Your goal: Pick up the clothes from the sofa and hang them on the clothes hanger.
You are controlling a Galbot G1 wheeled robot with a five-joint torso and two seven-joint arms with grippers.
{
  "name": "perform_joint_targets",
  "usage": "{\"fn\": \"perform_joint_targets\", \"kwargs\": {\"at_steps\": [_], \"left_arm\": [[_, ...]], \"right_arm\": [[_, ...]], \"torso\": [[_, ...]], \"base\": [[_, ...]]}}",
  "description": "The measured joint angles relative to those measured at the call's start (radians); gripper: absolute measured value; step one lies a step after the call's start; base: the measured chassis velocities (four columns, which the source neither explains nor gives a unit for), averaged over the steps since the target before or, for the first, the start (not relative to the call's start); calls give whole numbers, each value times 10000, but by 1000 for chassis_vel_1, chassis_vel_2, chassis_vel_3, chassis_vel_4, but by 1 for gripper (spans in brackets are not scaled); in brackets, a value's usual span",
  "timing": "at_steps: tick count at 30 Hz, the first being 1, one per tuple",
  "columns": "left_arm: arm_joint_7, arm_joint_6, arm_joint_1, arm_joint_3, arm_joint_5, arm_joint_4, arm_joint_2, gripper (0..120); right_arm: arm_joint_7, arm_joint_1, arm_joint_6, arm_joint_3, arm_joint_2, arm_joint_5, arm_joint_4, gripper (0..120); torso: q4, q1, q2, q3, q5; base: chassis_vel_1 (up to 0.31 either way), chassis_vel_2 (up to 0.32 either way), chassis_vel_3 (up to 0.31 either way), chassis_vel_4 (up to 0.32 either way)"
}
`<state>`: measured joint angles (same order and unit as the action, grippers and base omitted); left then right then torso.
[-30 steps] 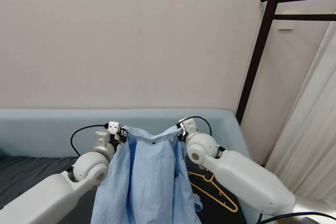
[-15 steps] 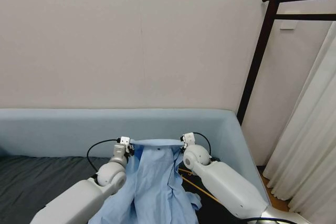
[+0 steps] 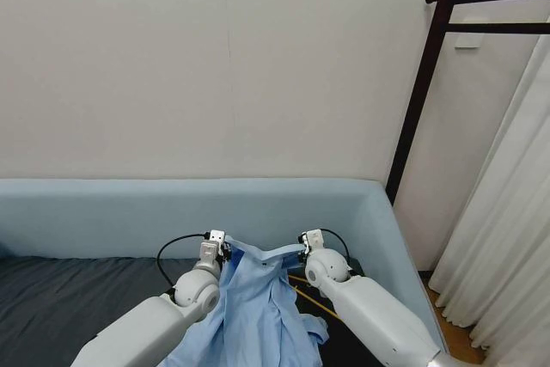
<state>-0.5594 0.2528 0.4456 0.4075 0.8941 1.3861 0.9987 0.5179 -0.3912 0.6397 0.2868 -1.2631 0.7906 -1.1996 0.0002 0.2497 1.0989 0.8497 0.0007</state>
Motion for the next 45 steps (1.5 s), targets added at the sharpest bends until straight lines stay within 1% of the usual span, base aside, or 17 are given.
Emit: {"fn": "perform_joint_targets", "kwargs": {"at_steps": [2, 3, 5, 6, 10, 11, 15, 16, 19, 20, 23, 29, 33, 34, 37, 41, 45], "left_arm": [[-32, 64, -56, 0, 91, -117, 76, 0], [-32, 64, -56, 0, 91, -117, 76, 0], [-70, 117, -118, -28, 142, -290, 186, 0], [-70, 117, -118, -28, 142, -290, 186, 0], [-110, 122, -178, -66, 145, -564, 348, 0], [-110, 122, -178, -66, 145, -564, 348, 0], [-117, 122, -193, -70, 170, -725, 471, 0], [-117, 122, -193, -70, 170, -725, 471, 0], [-117, 81, -189, -179, 133, -1143, 809, 0], [-117, 81, -189, -179, 133, -1143, 809, 0], [-136, 36, -179, -261, 104, -1307, 884, 0], [-149, -12, -174, -295, 92, -1313, 755, 0], [-136, -38, -177, -134, 116, -1128, 705, 0], [-136, -38, -177, -134, 116, -1128, 705, 0], [-98, -58, -186, -59, 130, -964, 636, 0], [-71, -65, -163, -27, 133, -876, 631, 0], [15, -65, -126, 104, 212, -636, 516, 0]], "right_arm": [[-195, -24, -1, 54, 188, -133, -54, 36], [-195, -24, -1, 54, 188, -133, -54, 36], [-451, -198, -26, 93, 541, -372, -361, 47], [-451, -198, -26, 93, 541, -372, -361, 47], [-1036, -658, -11, 57, 1292, -655, -1149, 66], [-1036, -658, -11, 57, 1292, -655, -1149, 66], [-1717, -1143, -136, -357, 1949, -638, -1594, 82], [-1717, -1143, -136, -357, 1949, -638, -1594, 82], [-2657, -1415, -135, -801, 2400, -515, -1441, 97], [-2657, -1415, -135, -801, 2400, -515, -1441, 97], [-3756, -1485, -279, -990, 2560, -521, -813, 100], [-4684, -1421, -545, -1143, 2478, -850, 205, 100], [-5352, -1356, -1299, -1086, 2184, -1909, 1779, 100], [-5352, -1356, -1299, -1086, 2184, -1909, 1779, 100], [-5925, -1333, -1659, -1239, 1872, -2227, 2968, 100], [-6331, -1306, -1798, -1470, 1687, -2287, 3515, 100], [-7245, -1334, -1980, -1929, 1480, -2165, 4183, 100]], "torso": [[-2, 1, -1, 0, 0], [-2, 1, -1, 0, 0], [-7, -1, 0, 1, 1], [-7, -1, 0, 1, 1], [-3, 0, 0, 0, 2], [-3, 0, 0, 0, 2], [-4, -1, 0, 0, 3], [-4, -1, 0, 0, 3], [-8, 0, 0, 0, -1], [-8, 0, 0, 0, -1], [-6, 0, 0, 0, 1], [-3, 0, 0, 0, 1], [-2, 0, -1, 1, 1], [-2, 0, -1, 1, 1], [-6, 0, 0, 1, 1], [-4, 0, 0, 0, 0], [-5, 0, 0, 0, -1]], "base": [[0, 0, 0, 0], [0, 0, 0, 0], [0, 0, 0, 0], [0, 0, 0, 0], [0, 0, 0, 0], [0, 0, 0, 0], [0, 0, 0, 0], [0, 0, 0, 0], [0, 0, 0, 0], [0, 0, 0, 0], [0, 0, 0, 0], [0, 0, 0, 0], [0, 0, 0, 0], [0, 0, 0, 0], [0, 0, 0, 0], [0, 0, 0, 0], [0, 0, 0, 0]]}}
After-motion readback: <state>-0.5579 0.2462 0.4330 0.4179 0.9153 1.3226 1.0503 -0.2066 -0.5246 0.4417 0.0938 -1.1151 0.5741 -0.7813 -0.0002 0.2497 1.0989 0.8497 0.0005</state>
